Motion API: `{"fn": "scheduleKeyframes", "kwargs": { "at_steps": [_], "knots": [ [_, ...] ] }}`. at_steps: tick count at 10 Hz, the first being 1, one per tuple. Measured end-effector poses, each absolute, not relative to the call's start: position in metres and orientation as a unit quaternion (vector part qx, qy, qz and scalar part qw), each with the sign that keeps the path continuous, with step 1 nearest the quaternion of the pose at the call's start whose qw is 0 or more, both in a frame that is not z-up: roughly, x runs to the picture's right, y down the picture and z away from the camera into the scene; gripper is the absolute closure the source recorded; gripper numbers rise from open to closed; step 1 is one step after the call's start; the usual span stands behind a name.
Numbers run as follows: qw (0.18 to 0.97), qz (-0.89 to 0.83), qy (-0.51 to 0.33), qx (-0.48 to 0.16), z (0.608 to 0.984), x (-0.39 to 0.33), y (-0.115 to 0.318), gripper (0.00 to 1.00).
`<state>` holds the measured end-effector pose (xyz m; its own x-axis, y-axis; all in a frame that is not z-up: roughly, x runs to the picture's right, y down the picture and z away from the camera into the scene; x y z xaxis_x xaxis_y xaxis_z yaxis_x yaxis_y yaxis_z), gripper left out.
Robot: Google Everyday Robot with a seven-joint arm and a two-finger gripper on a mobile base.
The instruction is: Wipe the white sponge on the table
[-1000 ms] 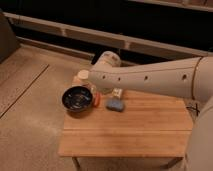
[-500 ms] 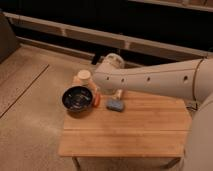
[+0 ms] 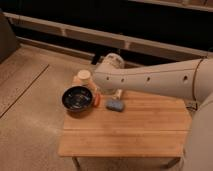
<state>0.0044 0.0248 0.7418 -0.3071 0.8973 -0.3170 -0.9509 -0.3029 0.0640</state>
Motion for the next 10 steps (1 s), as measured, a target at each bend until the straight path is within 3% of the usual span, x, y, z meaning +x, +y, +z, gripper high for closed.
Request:
{"fn": "scheduleKeyframes", "kwargs": {
  "at_steps": [3,6,10],
  "knots": [
    [0.571,0.803,0.128,-0.112,0.749,0.012,0.030,0.35],
    [0.534,0.818,0.183,-0.109,0.790,0.070,0.066,0.35],
    [0.533,0.817,0.186,-0.115,0.793,0.068,0.070,0.35]
  ]
}}
